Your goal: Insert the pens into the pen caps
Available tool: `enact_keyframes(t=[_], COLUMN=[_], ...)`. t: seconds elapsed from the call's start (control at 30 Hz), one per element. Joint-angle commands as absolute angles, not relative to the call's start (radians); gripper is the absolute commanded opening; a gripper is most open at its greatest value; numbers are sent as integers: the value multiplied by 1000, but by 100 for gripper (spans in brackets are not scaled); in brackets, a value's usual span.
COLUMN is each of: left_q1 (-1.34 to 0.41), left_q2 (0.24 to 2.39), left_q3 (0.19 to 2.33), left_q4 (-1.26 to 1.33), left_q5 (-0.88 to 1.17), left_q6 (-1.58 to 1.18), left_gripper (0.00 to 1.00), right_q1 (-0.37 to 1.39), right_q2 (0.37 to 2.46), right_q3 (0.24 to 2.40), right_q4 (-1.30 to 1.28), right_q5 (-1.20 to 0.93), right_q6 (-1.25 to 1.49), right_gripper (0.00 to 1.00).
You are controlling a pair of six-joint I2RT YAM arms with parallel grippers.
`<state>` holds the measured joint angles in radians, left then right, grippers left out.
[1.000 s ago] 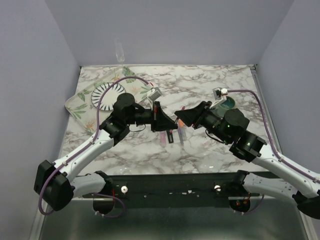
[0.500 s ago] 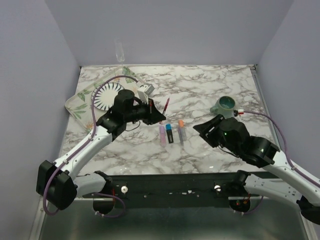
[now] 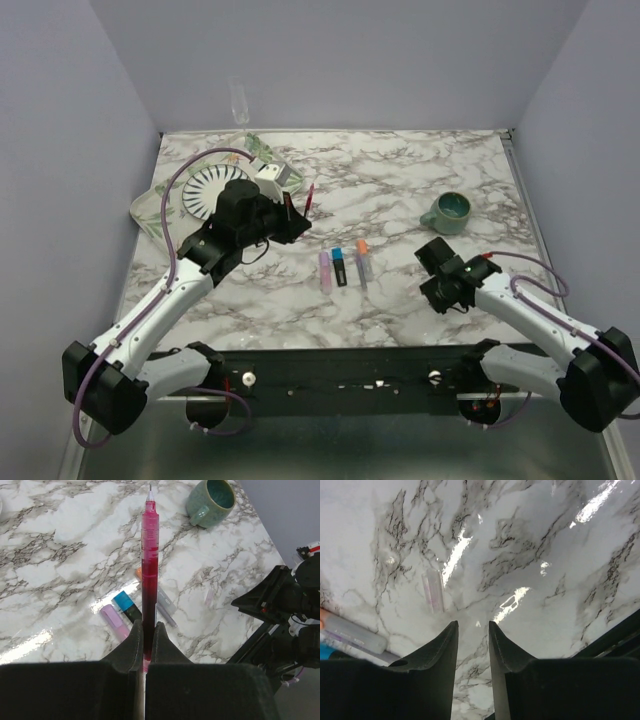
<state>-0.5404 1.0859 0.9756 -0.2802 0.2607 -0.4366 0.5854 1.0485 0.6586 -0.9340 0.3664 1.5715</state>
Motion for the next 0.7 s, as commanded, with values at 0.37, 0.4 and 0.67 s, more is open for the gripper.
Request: enact_keyframes(t=[0.37, 0.4, 0.67], left_q1=[-538, -538, -538], left_q2=[1074, 1074, 1077], left_q3=[980, 980, 980], left_q4=[-287, -287, -282], left_q5=[241, 241, 252], left_q6=[-422, -422, -422], left_gripper=[0, 0, 0], right_q1=[531, 526, 514], right_q2=[1259, 1273, 1397], right_q3=[721, 722, 733], right_q4=[-736, -730, -669], right_q5=[354, 351, 327], right_q6=[1479, 1477, 1460], right_gripper=[41, 42, 41])
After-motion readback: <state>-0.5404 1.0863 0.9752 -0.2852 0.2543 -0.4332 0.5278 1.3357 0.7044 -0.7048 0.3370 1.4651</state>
